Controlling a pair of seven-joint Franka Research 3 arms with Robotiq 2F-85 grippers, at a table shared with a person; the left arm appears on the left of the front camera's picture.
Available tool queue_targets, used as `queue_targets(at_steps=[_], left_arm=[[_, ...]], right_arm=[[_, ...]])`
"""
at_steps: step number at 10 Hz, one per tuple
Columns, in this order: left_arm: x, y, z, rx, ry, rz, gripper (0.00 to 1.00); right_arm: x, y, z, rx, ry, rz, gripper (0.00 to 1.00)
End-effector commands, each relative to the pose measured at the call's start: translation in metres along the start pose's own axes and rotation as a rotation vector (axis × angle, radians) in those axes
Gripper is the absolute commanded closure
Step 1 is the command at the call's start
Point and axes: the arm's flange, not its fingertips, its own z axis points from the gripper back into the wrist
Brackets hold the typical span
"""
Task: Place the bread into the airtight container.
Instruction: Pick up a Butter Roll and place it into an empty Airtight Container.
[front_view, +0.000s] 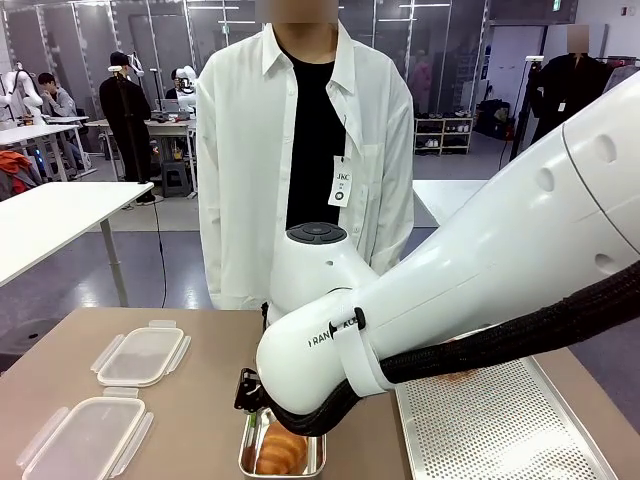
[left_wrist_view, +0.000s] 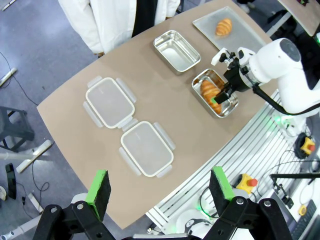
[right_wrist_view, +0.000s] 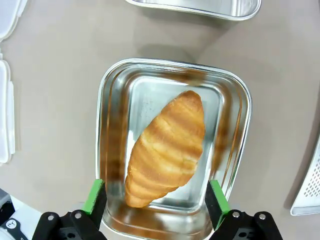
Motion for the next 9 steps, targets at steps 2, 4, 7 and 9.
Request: queue_targets(at_steps=[2,4,7,9], left_arm=[[-0.0009,-0.0005,0.0006,-0.009,0.001,-0.019,0.00],[-0.0009,-0.0005,0.0006,-0.009,0.001,-0.019,0.00],[-0.0009,-0.0005,0.0006,-0.009,0.001,-0.019,0.00],[-0.0009,-0.0005,0.0006,-0.009,0.001,-0.019,0.00]], right_arm=[[-0.0014,0.0018,0.0002,0.003,-0.002,0.002,0.00],[-0.0014,0.0018,0.0002,0.003,-0.002,0.002,0.00],[-0.0014,0.0018,0.0002,0.003,-0.002,0.002,0.00],[-0.0014,0.0018,0.0002,0.003,-0.002,0.002,0.00]])
